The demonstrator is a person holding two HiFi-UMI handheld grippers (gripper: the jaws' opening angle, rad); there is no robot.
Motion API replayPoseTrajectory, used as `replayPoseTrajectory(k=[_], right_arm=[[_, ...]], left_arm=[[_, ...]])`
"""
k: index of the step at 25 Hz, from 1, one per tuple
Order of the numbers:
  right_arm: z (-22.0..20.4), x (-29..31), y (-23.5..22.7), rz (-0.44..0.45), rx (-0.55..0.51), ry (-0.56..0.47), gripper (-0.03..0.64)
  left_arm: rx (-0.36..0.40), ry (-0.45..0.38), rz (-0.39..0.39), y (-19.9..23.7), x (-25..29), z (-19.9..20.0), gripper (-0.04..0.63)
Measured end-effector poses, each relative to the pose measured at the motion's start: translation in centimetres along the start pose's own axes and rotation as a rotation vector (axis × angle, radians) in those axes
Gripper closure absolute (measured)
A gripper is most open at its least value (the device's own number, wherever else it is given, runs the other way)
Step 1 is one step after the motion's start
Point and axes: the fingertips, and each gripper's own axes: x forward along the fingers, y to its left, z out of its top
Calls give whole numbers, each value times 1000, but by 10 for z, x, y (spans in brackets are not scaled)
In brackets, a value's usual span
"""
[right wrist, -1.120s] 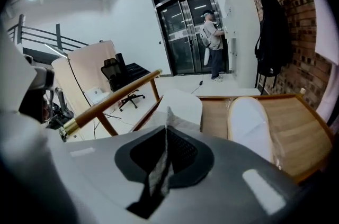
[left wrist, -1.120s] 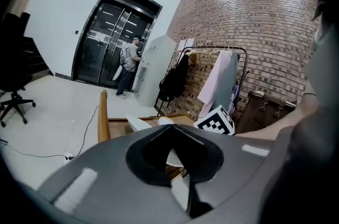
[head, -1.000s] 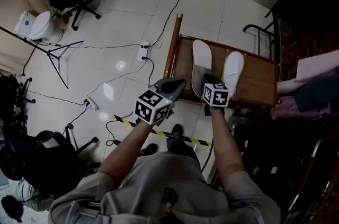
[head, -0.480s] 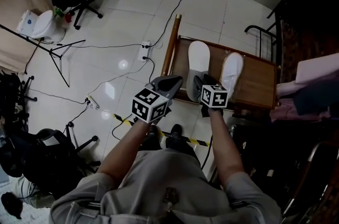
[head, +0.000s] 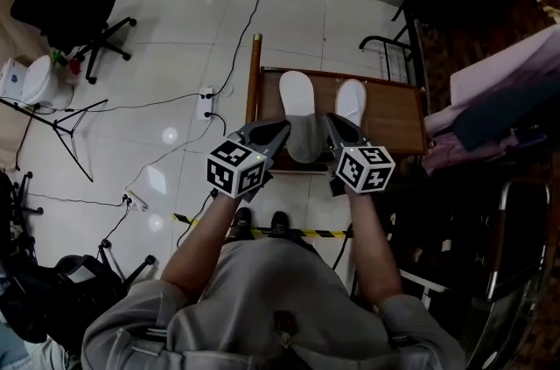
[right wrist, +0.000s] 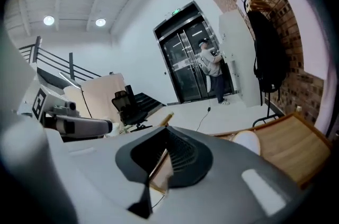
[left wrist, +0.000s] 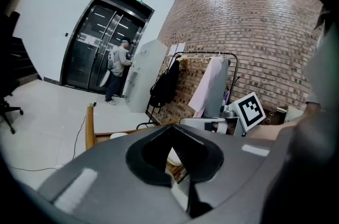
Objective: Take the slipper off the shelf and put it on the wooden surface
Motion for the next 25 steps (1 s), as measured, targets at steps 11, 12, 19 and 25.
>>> replayPoseTrajectory(k=[11, 12, 19, 25], right_arm=[[57, -44, 53, 8, -91, -132, 617], [61, -46, 57, 7, -98, -140, 617], [64, -51, 63, -10, -108, -151, 617], [65, -51, 64, -19, -115, -157, 617]], left_arm=[[51, -32, -142, -29, -13, 27, 592], [54, -34, -148, -30, -14, 28, 592], [69, -36, -172, -36, -18, 31, 592], [82, -32, -184, -38, -19, 33, 592]])
